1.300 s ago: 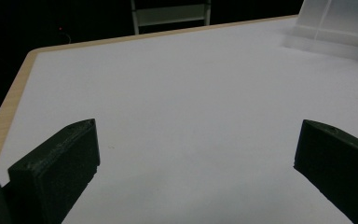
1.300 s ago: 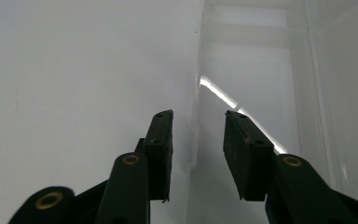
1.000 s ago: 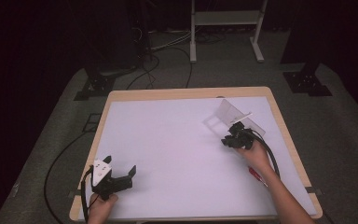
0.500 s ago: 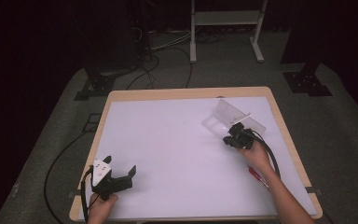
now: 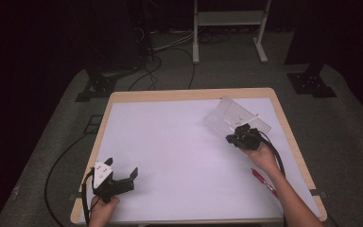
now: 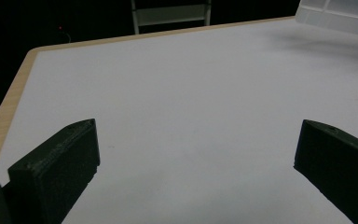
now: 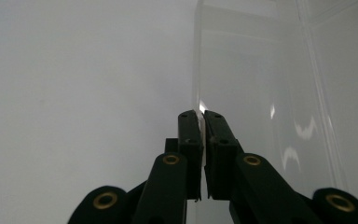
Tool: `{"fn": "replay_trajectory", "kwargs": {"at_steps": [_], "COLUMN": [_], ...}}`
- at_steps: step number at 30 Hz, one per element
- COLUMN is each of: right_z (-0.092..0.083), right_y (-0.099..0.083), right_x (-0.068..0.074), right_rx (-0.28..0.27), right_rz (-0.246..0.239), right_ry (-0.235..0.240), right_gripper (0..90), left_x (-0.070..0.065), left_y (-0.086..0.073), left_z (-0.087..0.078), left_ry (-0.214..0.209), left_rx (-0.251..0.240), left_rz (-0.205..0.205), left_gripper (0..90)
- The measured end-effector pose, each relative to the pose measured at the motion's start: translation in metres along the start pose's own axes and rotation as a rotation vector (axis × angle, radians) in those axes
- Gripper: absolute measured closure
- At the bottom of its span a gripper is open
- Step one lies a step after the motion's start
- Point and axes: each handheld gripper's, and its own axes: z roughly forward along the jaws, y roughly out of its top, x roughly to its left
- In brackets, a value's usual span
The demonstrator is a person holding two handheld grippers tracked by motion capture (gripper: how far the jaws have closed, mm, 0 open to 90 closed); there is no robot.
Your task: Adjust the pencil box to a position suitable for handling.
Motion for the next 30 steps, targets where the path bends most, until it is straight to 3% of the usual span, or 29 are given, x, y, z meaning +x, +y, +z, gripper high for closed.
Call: {"fn": "replay_trajectory", "kwargs": {"at_steps": [10, 14, 30], "right_z": [-0.019, -0.023, -0.012], "right_y": [0.006, 0.009, 0.004], "right_x": [0.023, 0.036, 0.072], "right_rx": [-0.045, -0.07, -0.048], "right_rz": [-0.092, -0.135, -0.233], "right_ry": [0.082, 0.141, 0.296], "right_gripper": [85.8, 85.7, 85.5], "left_x": [0.0, 0.0, 0.0], "left_y": [0.0, 0.0, 0.0], "left_z": [0.0, 0.0, 0.0], "left_ry": [0.001, 0.0, 0.001], "left_rx": [0.0, 0.0, 0.003], "left_rz": [0.0, 0.002, -0.001], "left_gripper": [0.0, 0.0, 0.0]}}
